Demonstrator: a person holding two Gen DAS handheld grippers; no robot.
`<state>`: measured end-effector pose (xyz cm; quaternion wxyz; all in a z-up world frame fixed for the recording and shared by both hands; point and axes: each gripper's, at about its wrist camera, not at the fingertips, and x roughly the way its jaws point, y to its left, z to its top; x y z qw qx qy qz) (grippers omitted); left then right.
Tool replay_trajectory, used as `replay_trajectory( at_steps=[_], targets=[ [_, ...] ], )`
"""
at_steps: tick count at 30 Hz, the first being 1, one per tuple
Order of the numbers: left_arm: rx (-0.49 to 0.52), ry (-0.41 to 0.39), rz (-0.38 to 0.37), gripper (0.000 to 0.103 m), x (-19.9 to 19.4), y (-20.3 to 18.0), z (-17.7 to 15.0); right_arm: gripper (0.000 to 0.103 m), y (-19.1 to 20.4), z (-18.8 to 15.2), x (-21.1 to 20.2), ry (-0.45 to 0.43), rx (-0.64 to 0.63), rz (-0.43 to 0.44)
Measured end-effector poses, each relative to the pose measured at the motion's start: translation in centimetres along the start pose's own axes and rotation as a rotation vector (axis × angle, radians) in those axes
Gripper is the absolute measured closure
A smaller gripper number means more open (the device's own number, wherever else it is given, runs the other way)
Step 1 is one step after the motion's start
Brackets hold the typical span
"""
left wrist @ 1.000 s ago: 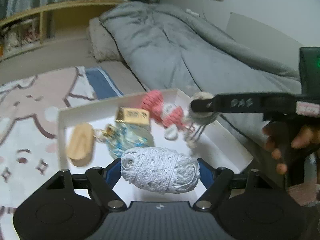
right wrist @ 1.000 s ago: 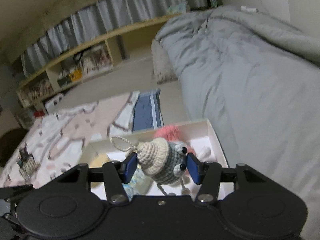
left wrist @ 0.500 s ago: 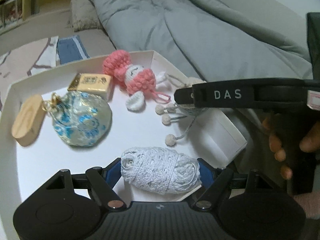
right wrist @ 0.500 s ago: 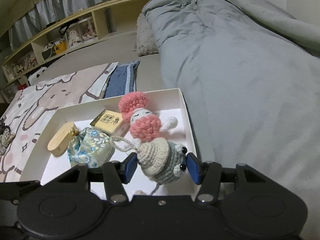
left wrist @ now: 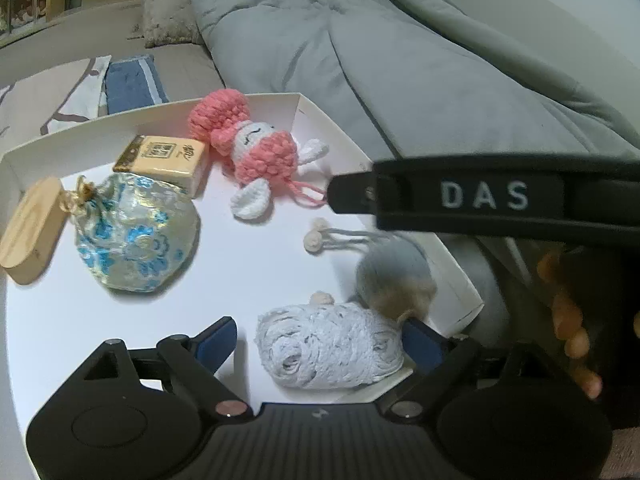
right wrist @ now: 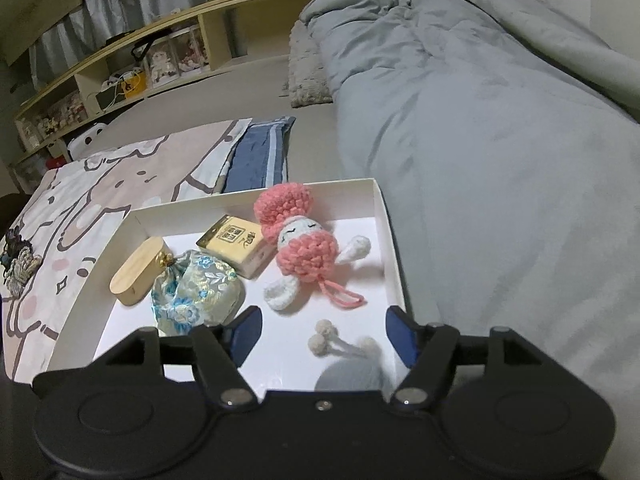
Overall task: Organize objects
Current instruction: 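Lower the yarn ball and grey doll into the box and open both tools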
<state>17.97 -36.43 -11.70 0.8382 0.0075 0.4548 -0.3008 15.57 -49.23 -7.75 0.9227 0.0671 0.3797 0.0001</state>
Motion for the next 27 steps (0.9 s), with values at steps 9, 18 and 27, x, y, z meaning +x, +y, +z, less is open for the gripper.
replay_trajectory(
  at_steps=[9, 18, 27],
  targets=[
    [0.032, -0.015, 0.028, 0.012, -2.8, 0.9, 0.0, 0.031, -0.5, -1.1, -1.5, 0.005, 0.057, -0.019],
    [0.052, -0.047, 0.059, 0.012, -6.2, 1.9, 0.0, 0.029, -0.1, -1.6, -4.4, -0.032, 0.095, -0.022],
    [0.054, -0.098, 0.079, 0.007, -10.2, 2.8, -0.1, 0.026, 1.0, -2.1, -8.0, -0.08, 0.097, -0.027]
  ],
)
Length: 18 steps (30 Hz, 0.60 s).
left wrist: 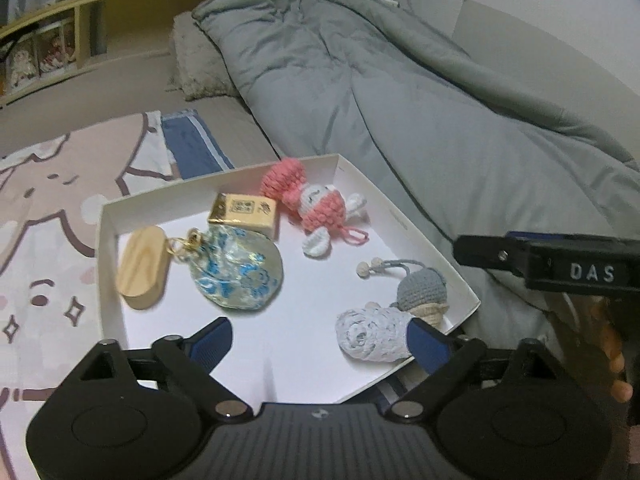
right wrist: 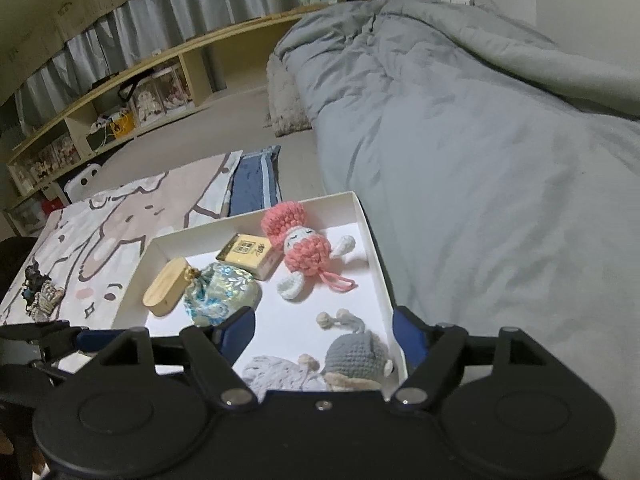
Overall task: Organize objects
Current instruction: 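Lower the yarn ball and grey doll into the box and open both tools, then withdraw both tools from the box toward the remaining items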
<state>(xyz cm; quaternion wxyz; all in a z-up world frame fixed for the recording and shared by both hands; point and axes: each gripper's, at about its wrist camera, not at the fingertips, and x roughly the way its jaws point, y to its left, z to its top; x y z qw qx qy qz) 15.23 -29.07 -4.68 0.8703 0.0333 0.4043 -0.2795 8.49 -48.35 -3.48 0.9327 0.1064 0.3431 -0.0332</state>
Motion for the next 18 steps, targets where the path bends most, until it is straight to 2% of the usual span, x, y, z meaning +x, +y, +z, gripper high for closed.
replay_trajectory(
  at_steps=[13, 18],
  targets=[
    [0.012, -0.074, 0.032, 0.0, -5.0, 1.9, -0.7, 0.02, 2.3, -1.8, -3.7, -0.041, -0.025, -0.014],
    [0.017, -0.097, 0.04, 0.0, -6.4, 2.8, -1.1, 0.009, 3.1, -2.4, -4.6, -0.054, -0.046, -0.028]
  ],
)
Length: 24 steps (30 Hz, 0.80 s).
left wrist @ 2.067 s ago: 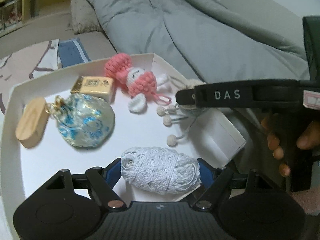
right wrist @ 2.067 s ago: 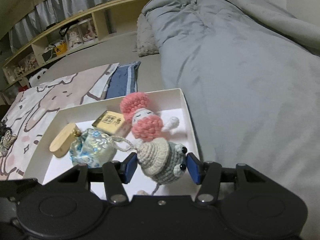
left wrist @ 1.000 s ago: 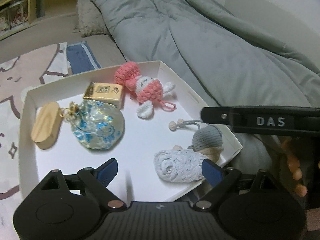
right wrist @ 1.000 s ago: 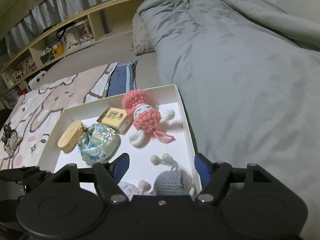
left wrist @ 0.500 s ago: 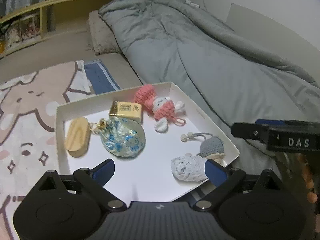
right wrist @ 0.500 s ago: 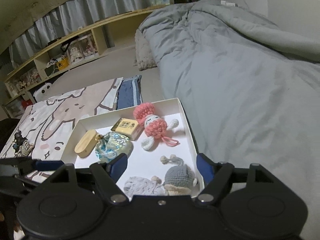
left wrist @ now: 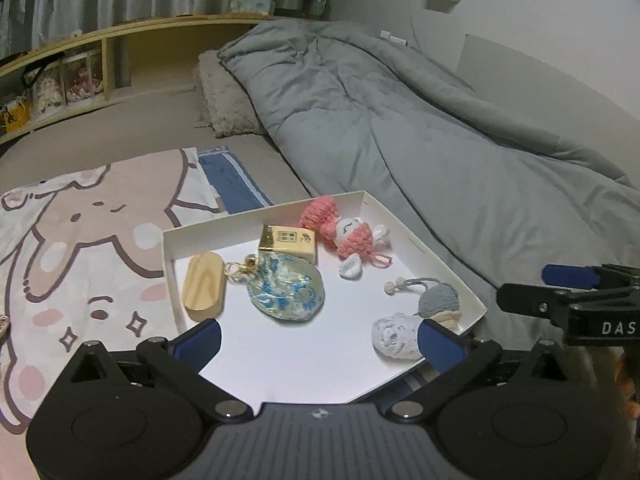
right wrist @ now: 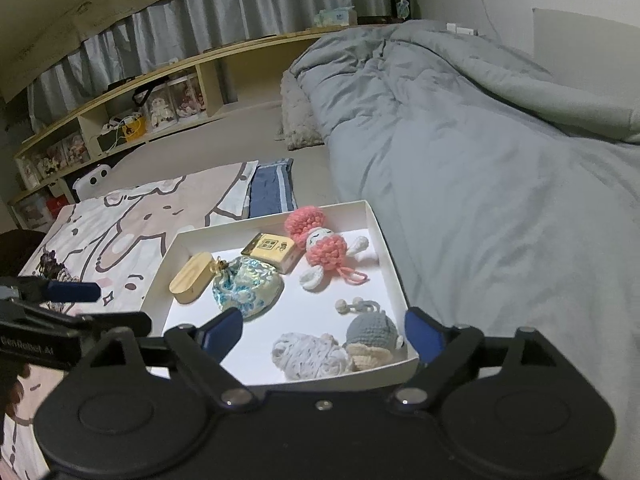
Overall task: Organize objects
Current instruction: 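Withdraw both tools from the box toward the remaining items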
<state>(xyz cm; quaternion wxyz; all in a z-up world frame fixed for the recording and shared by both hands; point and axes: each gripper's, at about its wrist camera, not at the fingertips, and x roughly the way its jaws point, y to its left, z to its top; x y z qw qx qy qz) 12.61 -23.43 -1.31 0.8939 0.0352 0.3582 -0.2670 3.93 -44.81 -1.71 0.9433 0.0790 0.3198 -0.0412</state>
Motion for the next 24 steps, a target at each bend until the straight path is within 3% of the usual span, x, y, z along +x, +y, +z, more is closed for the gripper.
replay_trajectory(
  at_steps=[5, 24],
  targets=[
    [-0.002, -0.021, 0.009, 0.0, -1.1, 1.1, -0.4, 0.0, 0.6, -0.6, -1.1, -0.017, 0.002, -0.02],
    [-0.018, -0.042, -0.002, 0.0, -3.2, 4.9, -1.4, 0.0, 2.9, -1.7, -1.6, -0.018, 0.032, -0.077]
  ],
)
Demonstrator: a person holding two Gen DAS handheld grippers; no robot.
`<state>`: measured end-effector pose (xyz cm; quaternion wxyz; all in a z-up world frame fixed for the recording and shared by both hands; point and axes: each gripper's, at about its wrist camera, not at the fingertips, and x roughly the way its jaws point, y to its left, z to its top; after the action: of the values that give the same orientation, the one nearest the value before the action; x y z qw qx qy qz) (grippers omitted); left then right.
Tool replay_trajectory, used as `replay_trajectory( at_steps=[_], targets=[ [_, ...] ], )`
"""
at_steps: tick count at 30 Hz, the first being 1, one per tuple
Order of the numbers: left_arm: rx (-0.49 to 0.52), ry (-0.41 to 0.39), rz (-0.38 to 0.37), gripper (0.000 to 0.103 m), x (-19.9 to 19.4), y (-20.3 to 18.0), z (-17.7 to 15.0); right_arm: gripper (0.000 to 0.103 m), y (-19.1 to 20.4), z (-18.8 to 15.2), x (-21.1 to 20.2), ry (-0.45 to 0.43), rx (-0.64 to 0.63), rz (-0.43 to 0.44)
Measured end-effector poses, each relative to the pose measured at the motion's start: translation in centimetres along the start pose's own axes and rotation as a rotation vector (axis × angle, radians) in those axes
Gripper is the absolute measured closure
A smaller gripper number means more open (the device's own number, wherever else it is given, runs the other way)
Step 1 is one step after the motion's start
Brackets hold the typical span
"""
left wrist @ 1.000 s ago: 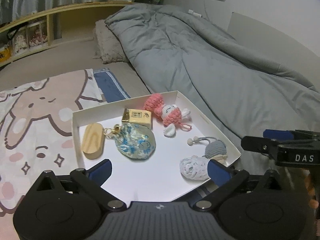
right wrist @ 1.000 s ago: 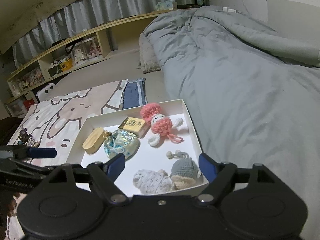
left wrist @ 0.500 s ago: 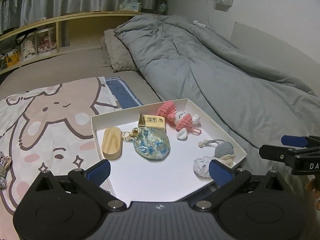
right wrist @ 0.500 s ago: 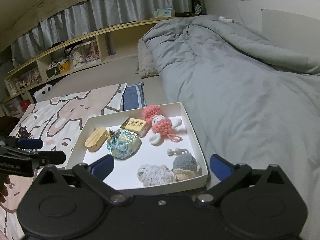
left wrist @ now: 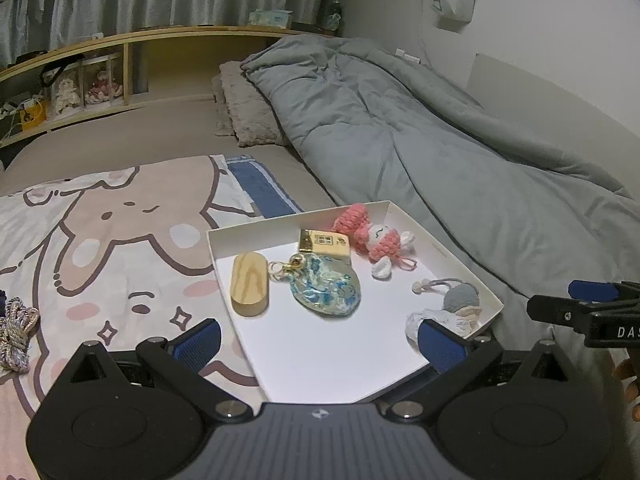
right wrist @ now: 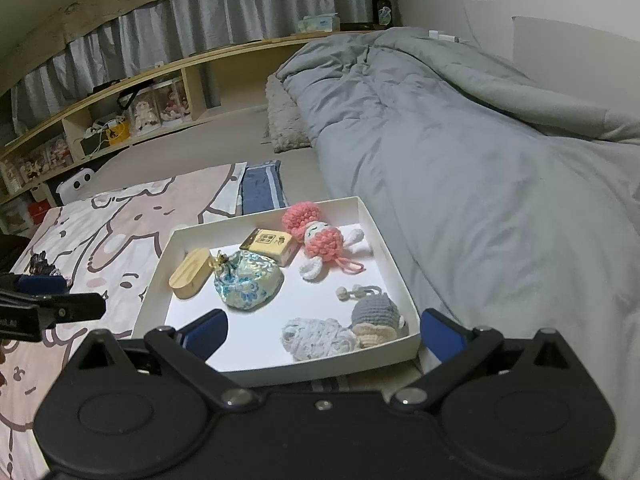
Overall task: Organize objects
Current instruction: 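Withdraw both tools from the box toward the remaining items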
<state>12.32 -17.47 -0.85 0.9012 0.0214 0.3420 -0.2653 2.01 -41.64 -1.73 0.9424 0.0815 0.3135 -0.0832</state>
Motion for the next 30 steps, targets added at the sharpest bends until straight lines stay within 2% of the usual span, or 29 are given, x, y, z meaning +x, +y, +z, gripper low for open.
replay_trajectory(
  at_steps=[6, 13, 25, 30],
  targets=[
    [-0.005, -0.019, 0.013, 0.0, -1.1, 1.8, 0.3, 0.0, 1.1, 0.2, 0.2, -0.007, 0.017, 0.011],
    [-0.018, -0.041, 0.072, 0.0, -2.4, 5.0, 0.7, 0.0, 3.9, 0.8, 1.3, -0.029, 0.009, 0.048],
    [-0.055, -0.074, 0.206, 0.0, -5.1, 12.5, 0.5, 0.0, 11.4, 1.8, 4.6, -0.044, -0.014, 0.149],
    [-0.121, -0.093, 0.235, 0.0, -6.4, 15.9, 0.4, 0.0, 15.0, 2.1, 5.7, -0.041, -0.027, 0.191]
  ],
)
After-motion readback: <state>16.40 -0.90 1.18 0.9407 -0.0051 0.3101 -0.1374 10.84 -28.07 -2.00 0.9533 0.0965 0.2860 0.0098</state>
